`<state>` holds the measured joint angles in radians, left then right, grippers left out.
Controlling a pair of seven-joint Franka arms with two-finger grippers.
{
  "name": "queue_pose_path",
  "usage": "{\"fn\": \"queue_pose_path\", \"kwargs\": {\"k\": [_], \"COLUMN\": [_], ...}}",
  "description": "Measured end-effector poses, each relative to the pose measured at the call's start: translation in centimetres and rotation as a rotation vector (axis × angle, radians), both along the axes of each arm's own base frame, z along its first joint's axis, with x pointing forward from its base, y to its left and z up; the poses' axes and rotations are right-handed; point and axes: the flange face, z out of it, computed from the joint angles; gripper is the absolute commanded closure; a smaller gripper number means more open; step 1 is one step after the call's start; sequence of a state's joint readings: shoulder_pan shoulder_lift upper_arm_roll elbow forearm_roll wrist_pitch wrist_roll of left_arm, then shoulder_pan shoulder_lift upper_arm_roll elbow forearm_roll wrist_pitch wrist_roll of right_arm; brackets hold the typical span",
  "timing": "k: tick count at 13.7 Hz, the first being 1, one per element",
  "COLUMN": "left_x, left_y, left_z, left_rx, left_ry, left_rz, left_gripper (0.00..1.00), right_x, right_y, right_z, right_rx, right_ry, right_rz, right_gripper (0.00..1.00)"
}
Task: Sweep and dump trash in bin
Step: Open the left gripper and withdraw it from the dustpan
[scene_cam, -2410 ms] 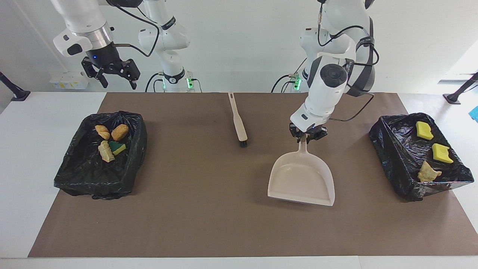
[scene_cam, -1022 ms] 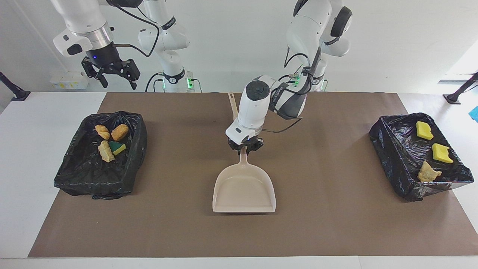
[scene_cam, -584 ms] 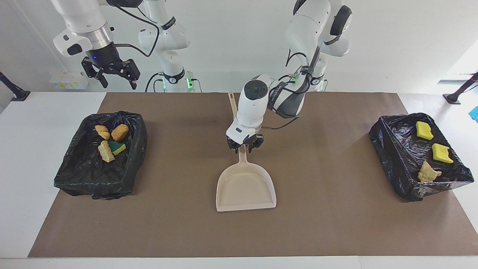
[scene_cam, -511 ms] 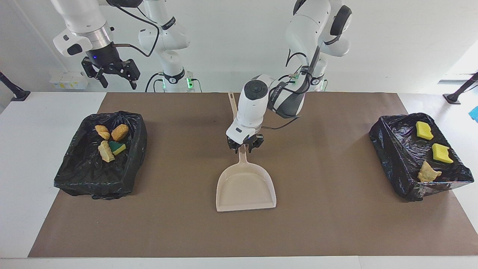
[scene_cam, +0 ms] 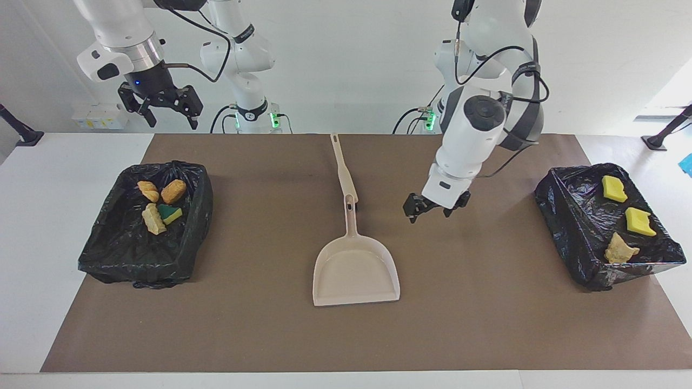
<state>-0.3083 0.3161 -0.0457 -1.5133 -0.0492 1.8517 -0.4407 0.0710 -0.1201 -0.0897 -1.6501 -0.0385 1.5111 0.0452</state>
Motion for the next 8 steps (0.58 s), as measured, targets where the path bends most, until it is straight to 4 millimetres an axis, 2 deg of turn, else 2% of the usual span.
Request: {"fn": "queue_pose_path", "kwargs": {"k": [2,5,7,8], "left_x": [0.3,-0.5,-1.6,-2.1], "left_y": [5.5,12.8,15.6,16.2], "left_z": [2.5,6.4,8.4,9.2], "left_rx": [0.005,0.008,0.009,0.010], "left_ry": [0.003,0.006,0.011,0.014], "left_rz": [-0.075,-0.164,-0.186,-0.189], "left_gripper": [0.00,0.00,0.00,0.00], "right_x": [0.0,0.0,0.0,0.0], "right_y": [0.0,0.0,0.0,0.0], "right_z": [0.0,0.0,0.0,0.0], "right_rx": [0.000,0.000,0.000,0.000], "right_ry": [0.000,0.000,0.000,0.000], "right_rz": [0.000,0.000,0.000,0.000], "right_gripper": [0.00,0.00,0.00,0.00]}}
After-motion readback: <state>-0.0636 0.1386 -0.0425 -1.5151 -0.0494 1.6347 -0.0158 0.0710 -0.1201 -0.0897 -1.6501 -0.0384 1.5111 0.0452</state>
